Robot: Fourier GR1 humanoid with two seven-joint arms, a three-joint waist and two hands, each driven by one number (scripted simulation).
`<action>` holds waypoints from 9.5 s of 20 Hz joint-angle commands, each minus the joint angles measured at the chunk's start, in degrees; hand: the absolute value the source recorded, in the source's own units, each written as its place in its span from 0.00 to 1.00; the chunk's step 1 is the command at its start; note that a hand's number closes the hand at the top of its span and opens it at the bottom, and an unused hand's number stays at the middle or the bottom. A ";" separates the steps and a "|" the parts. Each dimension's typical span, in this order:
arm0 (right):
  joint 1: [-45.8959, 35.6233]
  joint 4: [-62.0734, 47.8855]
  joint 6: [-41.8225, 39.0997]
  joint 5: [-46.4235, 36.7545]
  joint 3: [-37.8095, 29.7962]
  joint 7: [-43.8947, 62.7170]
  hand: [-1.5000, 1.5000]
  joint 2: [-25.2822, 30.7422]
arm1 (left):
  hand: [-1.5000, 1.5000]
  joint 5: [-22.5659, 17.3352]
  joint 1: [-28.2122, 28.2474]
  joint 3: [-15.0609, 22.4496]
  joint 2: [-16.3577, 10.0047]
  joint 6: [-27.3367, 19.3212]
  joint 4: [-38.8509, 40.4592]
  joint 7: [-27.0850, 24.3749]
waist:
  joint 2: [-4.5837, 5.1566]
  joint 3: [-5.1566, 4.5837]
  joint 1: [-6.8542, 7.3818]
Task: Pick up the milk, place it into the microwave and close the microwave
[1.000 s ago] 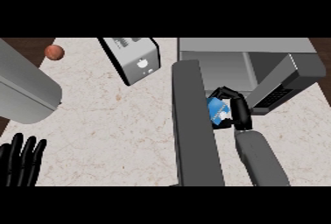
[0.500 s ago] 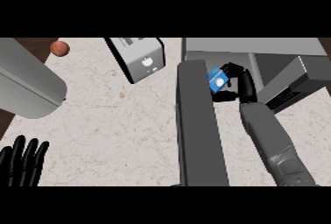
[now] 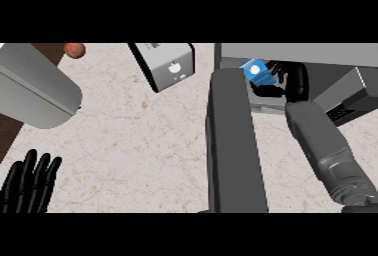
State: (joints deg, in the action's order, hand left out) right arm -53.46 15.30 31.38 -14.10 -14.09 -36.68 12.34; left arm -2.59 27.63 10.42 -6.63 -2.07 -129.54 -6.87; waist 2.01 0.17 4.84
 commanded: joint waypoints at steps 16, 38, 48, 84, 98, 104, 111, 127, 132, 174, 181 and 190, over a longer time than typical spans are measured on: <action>-8.66 -10.48 1.39 -8.25 5.78 4.04 0.00 -2.17 | 0.00 3.78 -2.63 0.96 -0.45 0.14 2.33 -0.69 | 0.59 0.04 1.63; -6.87 -8.13 2.33 -3.40 -0.65 -2.04 0.00 4.46 | 0.00 7.01 0.32 4.37 0.20 -0.92 -1.86 2.65 | -0.05 0.04 0.00; -2.65 -7.10 -11.39 0.85 -4.29 -7.98 0.00 6.37 | 0.00 8.41 5.67 6.58 1.77 -2.37 -1.10 -0.92 | -1.00 -0.03 -1.64; 26.46 0.00 -40.80 8.20 -4.28 -21.58 0.00 -4.41 | 0.00 7.66 0.54 16.13 -1.50 3.58 -0.44 5.31 | -2.24 -0.17 -5.38; 48.62 17.83 -51.34 11.43 0.66 -24.96 0.00 -2.63 | 1.00 11.66 -13.75 17.54 1.73 5.17 15.50 5.67 | -2.22 -0.24 -6.04; 54.17 26.54 -52.58 14.06 1.99 -23.01 0.00 -1.08 | 1.00 9.64 -24.20 16.44 1.60 11.21 24.39 9.62 | -2.06 -0.23 -6.16; 60.29 34.32 -56.10 17.90 2.98 -21.74 0.00 1.99 | 1.00 10.88 -34.73 25.90 6.52 8.14 34.99 15.26 | -2.00 -0.18 -6.35; 67.66 57.84 -62.46 28.23 9.25 -15.28 0.00 6.06 | 1.00 -1.80 -55.69 43.61 6.63 -13.21 59.43 12.76 | -1.48 -0.23 -11.52; 66.37 64.77 -61.34 30.88 11.69 -9.43 0.00 6.97 | 1.00 -9.17 -60.39 42.41 6.63 -19.93 62.59 8.97 | -0.85 -0.40 -14.02; 69.81 87.85 -64.73 48.67 14.87 6.80 0.00 16.36 | 1.00 -36.79 -80.96 27.13 6.63 -32.42 83.19 -13.79 | 2.85 -0.35 -26.26; 69.56 90.17 -65.10 50.34 13.36 7.14 0.00 17.73 | 1.00 -38.00 -81.02 26.85 6.63 -32.94 84.19 -16.13 | 2.99 -0.30 -26.61; 71.38 91.48 -66.27 54.14 13.88 8.81 0.00 18.28 | 1.00 -39.68 -81.45 27.06 6.63 -33.68 84.70 -18.19 | 3.27 -0.19 -26.90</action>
State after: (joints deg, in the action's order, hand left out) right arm 17.49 106.20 -33.52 38.78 -0.15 -27.52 30.22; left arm -41.37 -48.96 39.78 0.01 -37.46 -49.81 -25.70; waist 4.29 0.06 -21.40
